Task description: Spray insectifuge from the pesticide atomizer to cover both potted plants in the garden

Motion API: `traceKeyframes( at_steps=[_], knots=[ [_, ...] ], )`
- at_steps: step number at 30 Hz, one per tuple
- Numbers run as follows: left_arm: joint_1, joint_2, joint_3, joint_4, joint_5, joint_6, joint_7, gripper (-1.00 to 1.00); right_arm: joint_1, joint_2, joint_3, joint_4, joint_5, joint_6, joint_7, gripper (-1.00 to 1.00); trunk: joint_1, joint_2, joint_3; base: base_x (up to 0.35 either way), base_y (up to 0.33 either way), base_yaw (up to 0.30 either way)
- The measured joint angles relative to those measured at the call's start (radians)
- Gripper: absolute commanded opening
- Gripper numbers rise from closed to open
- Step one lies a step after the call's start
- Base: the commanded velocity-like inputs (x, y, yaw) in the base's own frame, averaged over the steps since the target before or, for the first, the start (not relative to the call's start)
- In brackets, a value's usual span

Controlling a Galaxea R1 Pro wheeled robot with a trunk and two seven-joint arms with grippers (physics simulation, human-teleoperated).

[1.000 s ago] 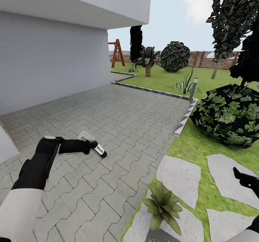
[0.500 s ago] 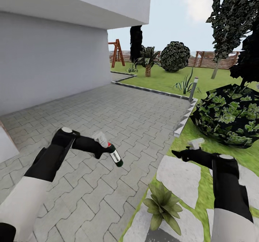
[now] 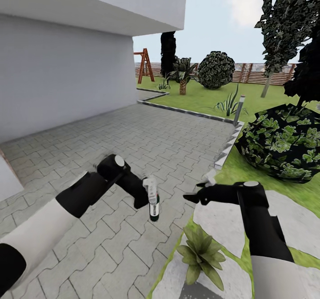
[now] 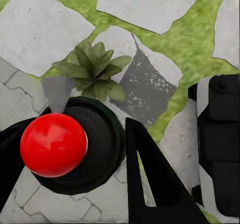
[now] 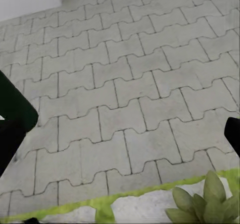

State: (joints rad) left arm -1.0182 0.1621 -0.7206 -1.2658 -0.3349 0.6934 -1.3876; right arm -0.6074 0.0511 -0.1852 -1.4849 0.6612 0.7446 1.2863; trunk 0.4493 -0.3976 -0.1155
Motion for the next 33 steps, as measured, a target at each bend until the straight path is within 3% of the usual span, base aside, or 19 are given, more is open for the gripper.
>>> traceKeyframes(
  at_steps=[3, 8, 12, 20, 23, 24, 29, 33],
  knots=[
    [0.002, 0.001, -0.026, -0.001, 0.001, -0.06, -0.002, -1.0, -0.001, -0.001, 0.005, -0.001, 0.0, 0.0, 0.062, 1.0, 0.0, 0.0, 0.0, 0.0, 0.0, 0.0],
    [0.012, 0.003, -0.024, -0.002, 0.008, -0.2, -0.003, -1.0, -0.002, -0.002, 0.008, -0.002, 0.0, 0.0, 0.089, 1.0, 0.0, 0.0, 0.0, 0.0, 0.0, 0.0],
    [0.015, 0.003, -0.022, 0.0, 0.008, -0.314, -0.003, -1.0, -0.002, -0.003, 0.008, -0.002, 0.0, -0.001, 0.172, 1.0, 0.0, 0.0, 0.0, 0.0, 0.0, 0.0],
    [0.024, 0.003, -0.023, 0.011, 0.007, -0.353, 0.0, -1.0, -0.003, -0.003, 0.007, -0.018, -0.004, -0.002, 0.212, 1.0, 0.0, 0.0, 0.0, 0.0, 0.0, 0.0],
    [0.034, 0.003, -0.022, 0.028, 0.008, -0.388, 0.001, -1.0, -0.003, -0.002, 0.007, -0.019, -0.005, -0.002, 0.256, 1.0, 0.0, 0.0, 0.0, 0.0, 0.0, 0.0],
    [0.039, 0.003, -0.021, 0.037, 0.009, -0.399, 0.002, -1.0, -0.003, -0.002, 0.007, -0.019, -0.005, -0.002, 0.266, -1.0, 0.0, 0.0, 0.0, 0.0, 0.0, 0.0],
    [0.045, 0.002, -0.019, 0.167, 0.009, -0.412, 0.006, -1.0, -0.003, -0.002, 0.006, -0.019, -0.005, -0.002, 0.275, -1.0, 0.0, 0.0, 0.0, 0.0, 0.0, 0.0],
    [0.045, -0.001, -0.02, 0.188, 0.009, -0.452, 0.006, -1.0, -0.003, 0.0, 0.008, -0.019, -0.005, -0.002, 0.275, -1.0, 0.0, 0.0, 0.0, 0.0, 0.0, 0.0]
  ],
)
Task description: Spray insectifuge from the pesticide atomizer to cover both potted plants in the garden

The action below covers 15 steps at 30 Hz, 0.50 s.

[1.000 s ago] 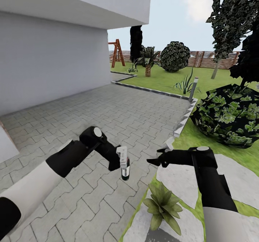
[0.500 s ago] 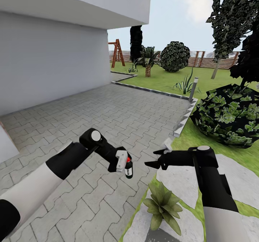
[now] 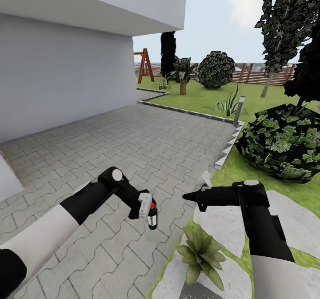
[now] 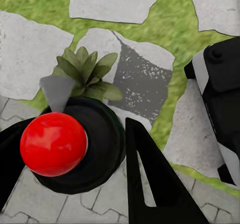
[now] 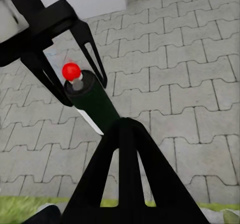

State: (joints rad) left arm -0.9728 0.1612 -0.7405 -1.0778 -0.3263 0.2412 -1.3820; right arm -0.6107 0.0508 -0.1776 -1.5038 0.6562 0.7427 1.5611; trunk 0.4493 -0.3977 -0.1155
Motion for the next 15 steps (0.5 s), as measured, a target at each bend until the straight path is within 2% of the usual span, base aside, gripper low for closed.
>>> traceKeyframes(
  at_steps=[5, 15],
  knots=[
    [0.0, -0.003, -0.002, 0.001, 0.0, -0.026, -0.001, -1.0, 0.0, 0.001, 0.001, 0.0, 0.0, 0.0, 0.0, -1.0, 0.0, 0.0, 0.0, 0.0, 0.0, 0.0],
    [0.0, -0.005, -0.004, 0.025, -0.009, -0.014, -0.002, -1.0, 0.0, 0.009, 0.002, 0.0, 0.0, 0.0, 0.0, -1.0, 0.0, 0.0, 0.0, 0.0, 0.0, 0.0]
  ],
)
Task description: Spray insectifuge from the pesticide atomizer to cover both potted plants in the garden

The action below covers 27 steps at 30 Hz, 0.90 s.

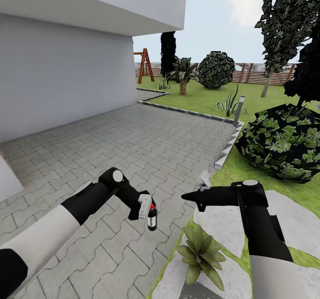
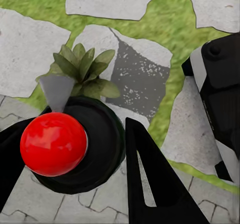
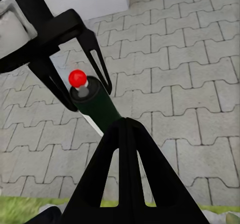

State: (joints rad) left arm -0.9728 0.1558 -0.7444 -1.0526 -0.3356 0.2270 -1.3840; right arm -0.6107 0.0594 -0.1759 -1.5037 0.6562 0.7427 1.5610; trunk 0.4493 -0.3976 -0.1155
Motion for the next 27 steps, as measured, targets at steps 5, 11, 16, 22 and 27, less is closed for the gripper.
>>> traceKeyframes(
  at_steps=[5, 11, 16, 22, 27],
  knots=[
    [0.0, 0.0, -0.005, 0.013, -0.001, 0.006, -0.001, -1.0, 0.0, 0.001, 0.001, 0.0, 0.0, 0.0, 0.0, -1.0, 0.0, 0.0, 0.0, 0.0, 0.0, 0.0],
    [0.0, 0.0, -0.004, 0.014, -0.002, 0.008, -0.001, -1.0, -0.002, 0.001, 0.002, 0.0, 0.0, 0.0, -0.001, -1.0, 0.0, 0.0, 0.0, 0.0, 0.0, 0.0],
    [-0.005, -0.001, -0.004, 0.014, -0.001, 0.01, -0.001, -1.0, -0.002, 0.001, 0.002, 0.0, 0.0, 0.0, -0.002, -1.0, 0.0, 0.0, 0.0, 0.0, 0.0, 0.0],
    [-0.011, -0.003, -0.004, 0.014, -0.001, 0.019, -0.001, -1.0, -0.002, 0.001, 0.057, 0.0, 0.0, 0.0, -0.002, -1.0, 0.0, 0.0, 0.0, 0.0, 0.0, 0.0],
    [-0.014, -0.007, -0.004, 0.013, -0.001, 0.02, -0.001, -1.0, -0.002, 0.001, 0.086, 0.0, 0.0, 0.0, -0.003, -1.0, 0.0, 0.0, 0.0, 0.0, 0.0, 0.0]
  ],
)
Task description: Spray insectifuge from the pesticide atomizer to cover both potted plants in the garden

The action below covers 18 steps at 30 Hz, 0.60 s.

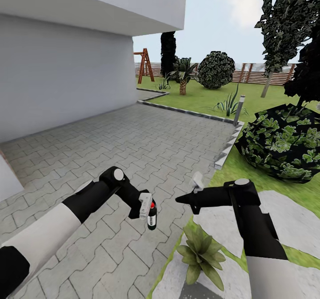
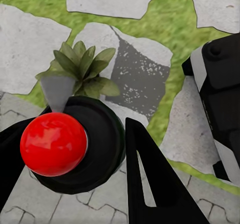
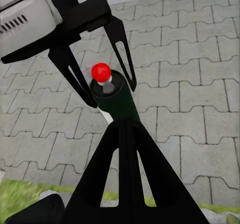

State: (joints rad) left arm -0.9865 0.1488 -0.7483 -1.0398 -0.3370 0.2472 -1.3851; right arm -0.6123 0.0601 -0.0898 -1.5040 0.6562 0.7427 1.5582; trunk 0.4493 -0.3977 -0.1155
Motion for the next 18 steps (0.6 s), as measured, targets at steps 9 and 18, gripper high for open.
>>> traceKeyframes(
  at_steps=[9, 18],
  knots=[
    [-0.001, -0.003, -0.001, 0.0, -0.001, 0.0, 0.001, -1.0, 0.0, 0.0, 0.003, 0.0, 0.0, 0.0, -0.001, -1.0, 0.0, 0.0, 0.0, 0.0, 0.0, 0.0],
    [0.0, -0.072, -0.005, 0.0, -0.003, 0.0, 0.002, -1.0, -0.001, 0.0, 0.003, 0.0, 0.0, 0.0, -0.002, -1.0, 0.0, 0.0, 0.0, 0.0, 0.0, 0.0]
  ],
)
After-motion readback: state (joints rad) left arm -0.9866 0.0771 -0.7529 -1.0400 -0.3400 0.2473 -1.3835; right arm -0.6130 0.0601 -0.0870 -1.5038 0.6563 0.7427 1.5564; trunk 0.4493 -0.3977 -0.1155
